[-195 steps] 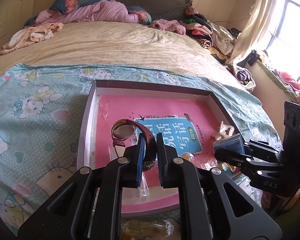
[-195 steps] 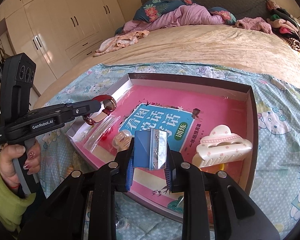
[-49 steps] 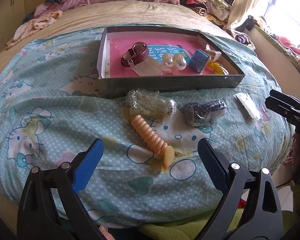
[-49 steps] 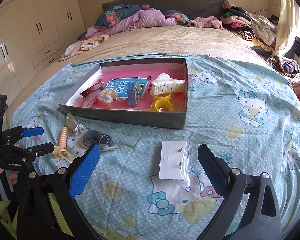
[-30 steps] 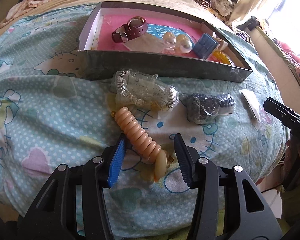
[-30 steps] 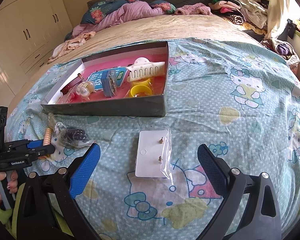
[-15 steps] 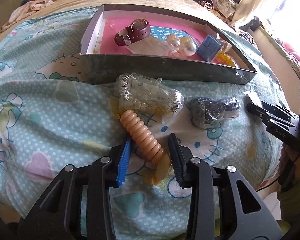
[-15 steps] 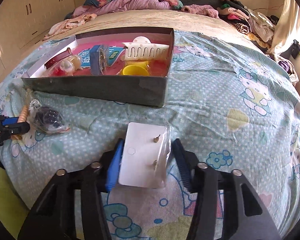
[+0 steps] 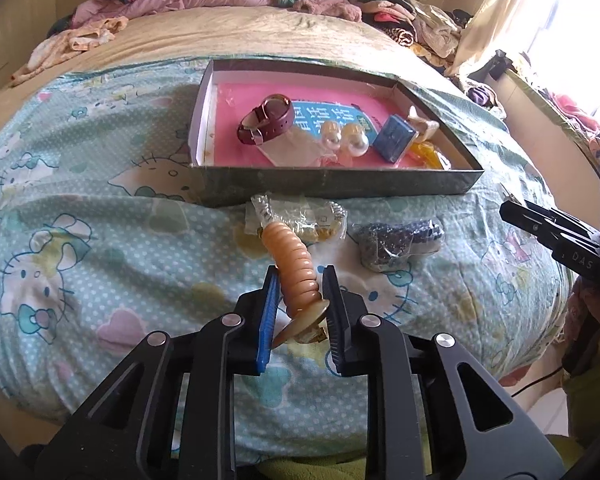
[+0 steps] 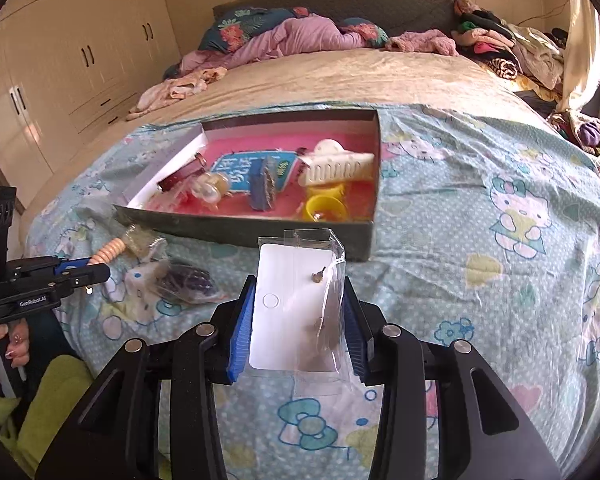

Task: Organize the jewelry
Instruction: 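Close right tool on the earring card while left tool grasps the spiral tie, then carry the earring card and spiral tie into the pink box, then open right tool to release the card while left tool releases the spiral tie, then grasp the bagged black beaded bracelet with right tool while left tool grasps the bagged silver bracelet, then carry both bagged bracelets into the pink box and open both tools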

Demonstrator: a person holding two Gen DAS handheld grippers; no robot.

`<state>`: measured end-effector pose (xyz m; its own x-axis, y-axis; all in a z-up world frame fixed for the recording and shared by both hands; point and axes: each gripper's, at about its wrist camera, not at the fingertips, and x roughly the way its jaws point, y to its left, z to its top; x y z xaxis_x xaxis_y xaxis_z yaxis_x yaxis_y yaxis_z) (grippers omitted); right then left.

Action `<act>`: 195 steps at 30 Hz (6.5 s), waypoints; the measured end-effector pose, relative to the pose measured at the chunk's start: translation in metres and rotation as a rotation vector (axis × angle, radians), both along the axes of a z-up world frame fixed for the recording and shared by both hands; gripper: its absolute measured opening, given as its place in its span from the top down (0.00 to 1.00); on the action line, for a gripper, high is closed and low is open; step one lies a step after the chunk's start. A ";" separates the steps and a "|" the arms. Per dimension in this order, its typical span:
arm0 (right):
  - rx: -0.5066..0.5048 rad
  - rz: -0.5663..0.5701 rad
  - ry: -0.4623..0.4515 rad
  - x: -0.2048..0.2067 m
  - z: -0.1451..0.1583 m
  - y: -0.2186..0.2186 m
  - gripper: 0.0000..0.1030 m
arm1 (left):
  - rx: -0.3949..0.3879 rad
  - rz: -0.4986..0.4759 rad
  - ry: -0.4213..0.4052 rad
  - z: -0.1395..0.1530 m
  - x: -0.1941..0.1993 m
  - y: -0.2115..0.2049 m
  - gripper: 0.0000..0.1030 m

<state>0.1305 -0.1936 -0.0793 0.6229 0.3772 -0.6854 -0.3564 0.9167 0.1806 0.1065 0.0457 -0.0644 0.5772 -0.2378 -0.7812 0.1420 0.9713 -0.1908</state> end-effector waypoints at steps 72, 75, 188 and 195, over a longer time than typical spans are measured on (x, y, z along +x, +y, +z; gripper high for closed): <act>0.086 0.227 -0.025 0.107 0.018 0.103 0.62 | 0.074 0.021 0.002 0.014 0.109 0.011 0.86; 0.087 0.230 -0.012 0.110 0.013 0.106 0.61 | 0.069 0.019 0.012 0.011 0.111 0.011 0.86; 0.078 0.085 -0.057 0.031 0.018 0.030 0.34 | 0.019 -0.031 -0.058 0.035 0.057 -0.020 0.44; 0.088 0.080 -0.073 0.037 0.026 0.027 0.34 | 0.030 -0.039 -0.078 0.044 0.063 -0.024 0.44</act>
